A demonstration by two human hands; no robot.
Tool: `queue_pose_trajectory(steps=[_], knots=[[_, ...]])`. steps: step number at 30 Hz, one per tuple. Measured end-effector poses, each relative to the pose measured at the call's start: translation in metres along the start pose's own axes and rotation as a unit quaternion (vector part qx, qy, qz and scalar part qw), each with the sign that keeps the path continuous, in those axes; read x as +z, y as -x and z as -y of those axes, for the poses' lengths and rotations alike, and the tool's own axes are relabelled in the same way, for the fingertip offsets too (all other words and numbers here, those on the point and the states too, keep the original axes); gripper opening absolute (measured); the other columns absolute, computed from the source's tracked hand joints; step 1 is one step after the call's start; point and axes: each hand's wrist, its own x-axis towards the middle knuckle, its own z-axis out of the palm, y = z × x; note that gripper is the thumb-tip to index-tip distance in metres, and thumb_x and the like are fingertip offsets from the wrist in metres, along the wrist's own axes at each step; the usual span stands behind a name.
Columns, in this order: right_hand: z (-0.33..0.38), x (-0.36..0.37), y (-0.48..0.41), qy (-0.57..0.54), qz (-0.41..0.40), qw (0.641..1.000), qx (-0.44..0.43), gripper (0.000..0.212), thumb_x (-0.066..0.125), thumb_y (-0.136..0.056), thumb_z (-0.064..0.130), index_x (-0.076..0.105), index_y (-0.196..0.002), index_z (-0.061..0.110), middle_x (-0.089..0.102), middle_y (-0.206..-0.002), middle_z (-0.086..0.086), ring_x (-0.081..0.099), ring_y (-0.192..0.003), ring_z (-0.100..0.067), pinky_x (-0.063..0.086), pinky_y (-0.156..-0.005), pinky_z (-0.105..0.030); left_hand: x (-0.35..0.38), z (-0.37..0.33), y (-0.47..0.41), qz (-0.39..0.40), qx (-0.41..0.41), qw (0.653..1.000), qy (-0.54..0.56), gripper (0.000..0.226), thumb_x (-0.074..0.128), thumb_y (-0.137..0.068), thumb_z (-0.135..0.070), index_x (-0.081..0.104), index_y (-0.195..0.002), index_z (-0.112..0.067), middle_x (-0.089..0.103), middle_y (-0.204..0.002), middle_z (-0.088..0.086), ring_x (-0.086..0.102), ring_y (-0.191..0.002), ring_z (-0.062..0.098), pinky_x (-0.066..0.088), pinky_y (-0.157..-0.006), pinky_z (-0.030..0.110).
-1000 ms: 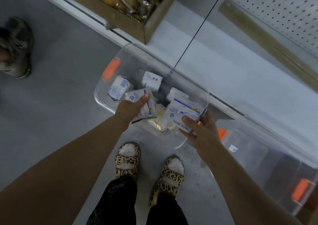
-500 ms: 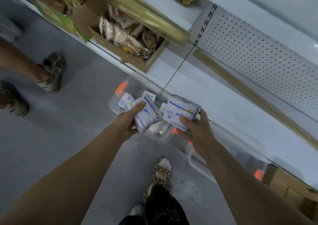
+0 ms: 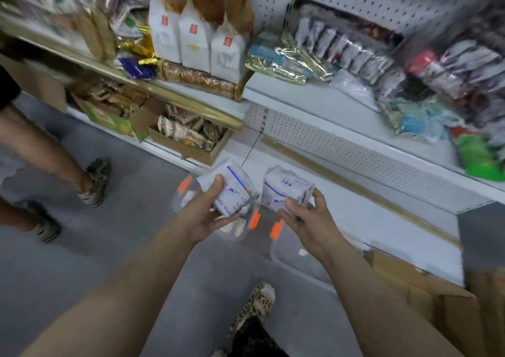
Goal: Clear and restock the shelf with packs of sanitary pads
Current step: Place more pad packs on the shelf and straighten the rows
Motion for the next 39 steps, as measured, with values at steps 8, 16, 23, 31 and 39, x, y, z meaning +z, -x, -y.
queue_pose_trajectory(steps=[8, 16, 23, 31, 39], knots=[[0.109, -0.043, 0.124, -0.047, -0.064, 0.994, -0.075, 0.049, 0.070, -0.085, 0.042, 0.058, -0.124, 0.014, 0.072, -0.120, -0.005, 0.068, -0.113, -0.028, 0.059, -0.089, -0.046, 0.118, -0.030, 0.092, 0.078, 0.052, 0.996, 0.011, 0.075, 0.067, -0.069, -0.065, 0.063, -0.127, -0.018, 0.072, -0.117, 0.012, 0.068, -0.107, 0.028, 0.060, -0.076, 0.044], [0.224, -0.141, 0.209, -0.015, -0.129, 0.979, -0.158, 0.034, 0.054, -0.100, 0.047, 0.067, -0.107, 0.017, 0.076, -0.106, -0.008, 0.072, -0.090, -0.025, 0.060, -0.081, -0.046, 0.287, -0.016, 0.154, 0.175, 0.055, 0.980, 0.077, 0.061, 0.054, -0.089, -0.068, 0.071, -0.113, -0.015, 0.064, -0.127, 0.013, 0.059, -0.119, 0.033, 0.054, -0.089, 0.049], [0.291, -0.259, 0.252, -0.068, -0.143, 0.954, -0.254, 0.048, 0.078, -0.086, 0.016, 0.060, -0.128, 0.028, 0.072, -0.114, -0.004, 0.065, -0.098, -0.022, 0.055, -0.083, -0.040, 0.422, 0.027, 0.195, 0.230, 0.070, 0.969, 0.058, 0.046, 0.067, -0.086, -0.049, 0.071, -0.113, -0.012, 0.066, -0.124, 0.017, 0.062, -0.114, 0.032, 0.049, -0.102, 0.052], [0.345, -0.337, 0.280, -0.099, -0.128, 0.929, -0.334, 0.075, 0.082, -0.062, 0.005, 0.051, -0.131, 0.001, 0.074, -0.112, -0.013, 0.073, -0.085, -0.021, 0.057, -0.072, -0.037, 0.530, 0.054, 0.234, 0.289, 0.127, 0.948, 0.032, 0.038, 0.067, -0.088, -0.034, 0.062, -0.123, -0.020, 0.069, -0.112, 0.015, 0.063, -0.110, 0.029, 0.053, -0.095, 0.051], [0.430, -0.384, 0.269, -0.142, -0.100, 0.917, -0.359, 0.048, 0.075, -0.083, 0.006, 0.058, -0.127, -0.002, 0.072, -0.110, -0.021, 0.073, -0.076, -0.021, 0.057, -0.058, -0.027, 0.616, 0.024, 0.232, 0.302, 0.253, 0.918, -0.034, 0.068, 0.081, -0.064, -0.029, 0.055, -0.126, -0.020, 0.068, -0.124, 0.005, 0.070, -0.107, 0.023, 0.053, -0.100, 0.049]])
